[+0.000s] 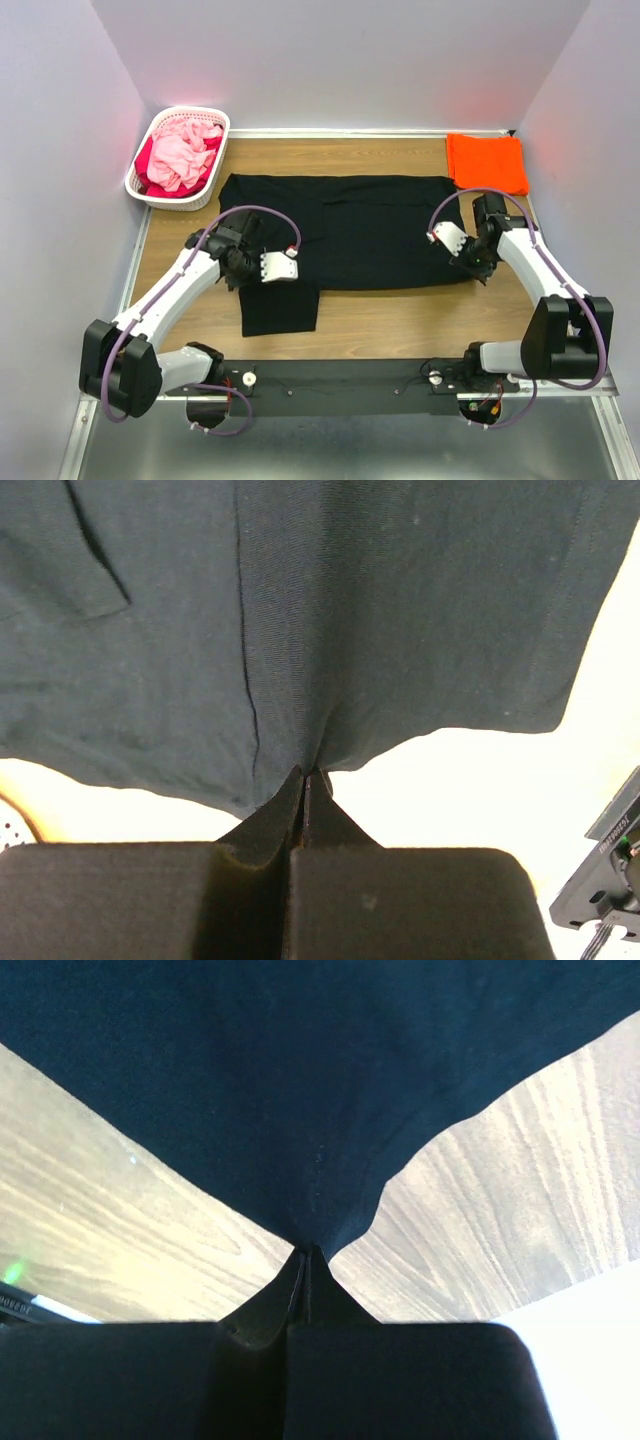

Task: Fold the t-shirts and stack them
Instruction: Fold the tshirt

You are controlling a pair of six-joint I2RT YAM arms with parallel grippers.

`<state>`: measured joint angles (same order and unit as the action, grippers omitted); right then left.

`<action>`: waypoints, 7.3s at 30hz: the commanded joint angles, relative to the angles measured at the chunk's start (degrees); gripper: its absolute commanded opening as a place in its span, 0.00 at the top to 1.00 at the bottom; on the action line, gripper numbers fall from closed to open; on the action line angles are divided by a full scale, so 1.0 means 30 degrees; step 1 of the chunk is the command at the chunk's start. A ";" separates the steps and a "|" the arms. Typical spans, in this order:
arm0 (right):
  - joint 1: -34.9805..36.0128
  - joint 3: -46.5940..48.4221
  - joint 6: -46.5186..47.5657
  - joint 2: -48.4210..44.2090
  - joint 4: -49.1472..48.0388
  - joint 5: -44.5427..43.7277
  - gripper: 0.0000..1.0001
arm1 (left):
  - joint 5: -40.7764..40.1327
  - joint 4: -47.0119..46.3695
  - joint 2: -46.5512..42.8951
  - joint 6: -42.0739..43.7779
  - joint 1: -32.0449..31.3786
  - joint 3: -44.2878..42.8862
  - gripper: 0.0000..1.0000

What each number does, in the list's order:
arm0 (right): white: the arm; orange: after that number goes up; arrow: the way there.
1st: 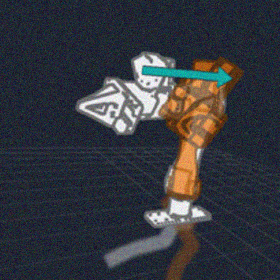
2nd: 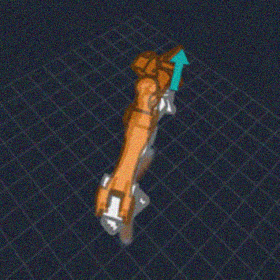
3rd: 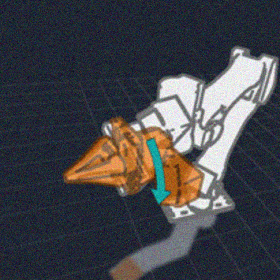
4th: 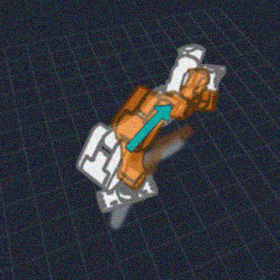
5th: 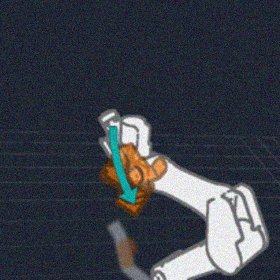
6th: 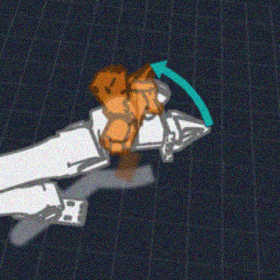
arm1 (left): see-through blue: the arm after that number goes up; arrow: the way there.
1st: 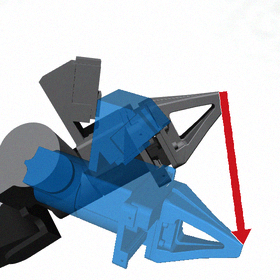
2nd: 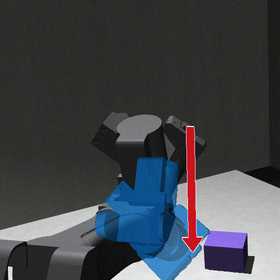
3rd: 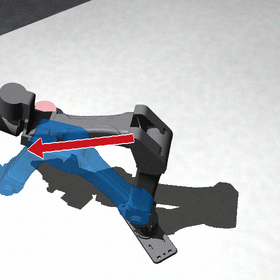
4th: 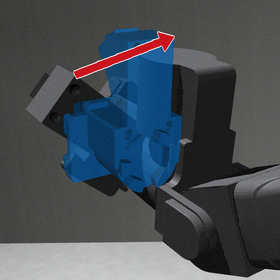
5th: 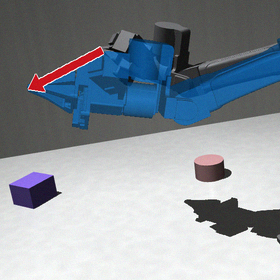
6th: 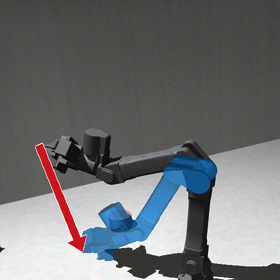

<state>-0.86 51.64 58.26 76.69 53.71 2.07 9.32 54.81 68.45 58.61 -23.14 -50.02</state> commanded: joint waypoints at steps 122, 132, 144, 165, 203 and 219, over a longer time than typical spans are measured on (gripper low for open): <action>-0.3990 1.0856 -0.8726 1.3638 0.2136 0.7692 0.27 | 0.7235 -0.3005 1.2546 -0.2750 1.1286 -0.6297 0.45; -0.3990 0.9683 -0.8932 1.3667 0.0437 0.4852 0.58 | 0.5918 -0.3181 1.2811 -0.2837 1.1315 -0.5447 1.00; -0.3990 0.8042 -0.7556 1.2115 -0.0062 0.1862 0.92 | 0.4013 -0.2976 1.0995 -0.2515 1.1286 -0.3161 1.00; -0.1769 1.2498 -0.8925 0.8250 0.5421 1.0411 0.35 | 0.5830 0.0809 0.4288 0.3225 0.9883 -0.3196 0.53; 1.4819 0.7016 -2.7358 1.3666 -1.3832 0.8218 0.42 | 0.4158 -0.6755 0.6688 0.0093 0.4753 0.1731 0.44; 1.4848 0.8070 -2.8267 1.3755 -1.3950 0.9389 0.96 | 0.5240 -0.5762 0.5896 0.0210 0.4782 0.1587 1.00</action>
<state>43.22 74.72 -26.13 118.24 11.29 30.04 22.59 36.16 85.43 58.81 -8.64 -45.63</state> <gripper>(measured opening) 0.086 0.017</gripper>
